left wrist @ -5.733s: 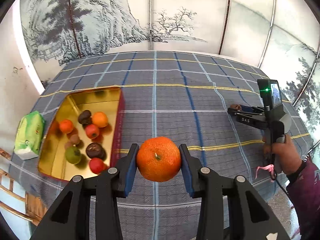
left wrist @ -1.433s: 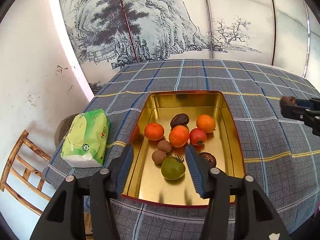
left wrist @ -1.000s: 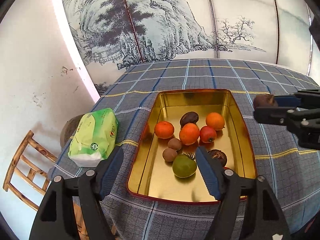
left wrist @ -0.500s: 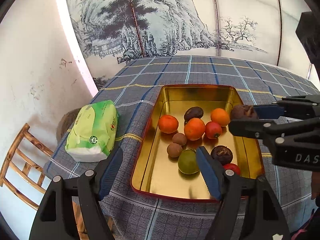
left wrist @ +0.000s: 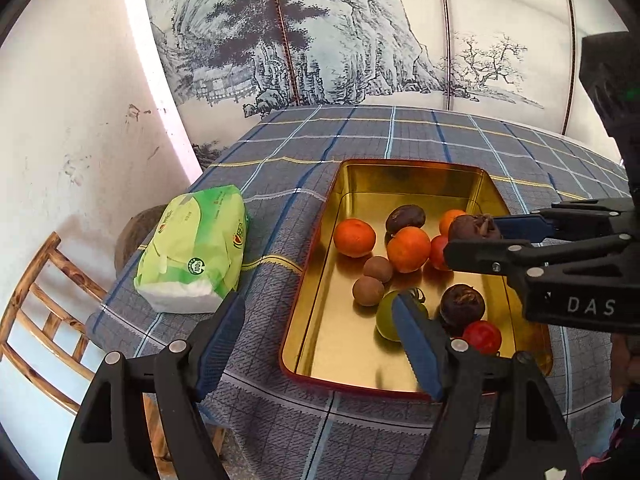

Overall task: Organize fruits
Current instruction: 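Carry the brown mangosteen into the gold tray and open the right gripper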

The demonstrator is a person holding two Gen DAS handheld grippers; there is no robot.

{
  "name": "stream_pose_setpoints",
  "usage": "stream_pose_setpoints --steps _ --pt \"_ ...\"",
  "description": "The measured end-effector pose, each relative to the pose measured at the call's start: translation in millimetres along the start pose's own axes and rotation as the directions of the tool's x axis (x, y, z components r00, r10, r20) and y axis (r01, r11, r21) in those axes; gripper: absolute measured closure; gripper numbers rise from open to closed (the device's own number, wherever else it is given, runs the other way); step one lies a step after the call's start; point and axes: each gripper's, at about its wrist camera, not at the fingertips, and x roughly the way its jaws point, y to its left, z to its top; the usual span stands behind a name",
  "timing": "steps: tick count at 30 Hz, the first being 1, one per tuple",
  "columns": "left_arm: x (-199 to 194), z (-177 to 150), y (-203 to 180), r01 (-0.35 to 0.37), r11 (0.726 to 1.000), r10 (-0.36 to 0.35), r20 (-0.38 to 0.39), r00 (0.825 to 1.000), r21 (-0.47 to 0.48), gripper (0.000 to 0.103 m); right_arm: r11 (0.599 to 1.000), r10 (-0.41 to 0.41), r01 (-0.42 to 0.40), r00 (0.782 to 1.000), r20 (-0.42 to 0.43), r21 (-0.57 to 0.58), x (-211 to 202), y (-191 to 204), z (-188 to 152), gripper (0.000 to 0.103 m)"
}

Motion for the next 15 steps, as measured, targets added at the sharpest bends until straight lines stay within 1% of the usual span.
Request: stream_pose_setpoints --steps 5,7,9,15 --pt "1 0 1 0.002 1.0 -0.002 -0.003 1.0 -0.002 0.03 1.0 -0.001 0.001 1.0 -0.012 0.007 8 -2 0 0.06" --pt "1 -1 1 0.002 1.0 -0.002 -0.002 1.0 -0.003 0.024 1.0 0.001 0.0 1.0 -0.016 0.011 11 -3 0 0.06" --pt "0 -1 1 -0.001 1.0 0.001 0.005 1.0 -0.005 0.022 1.0 0.003 -0.002 1.0 -0.018 0.015 13 -4 0 0.06" --pt "2 -1 2 -0.004 1.0 0.004 0.006 1.0 -0.006 0.021 1.0 0.008 -0.008 1.0 -0.024 0.018 20 -4 3 0.06"
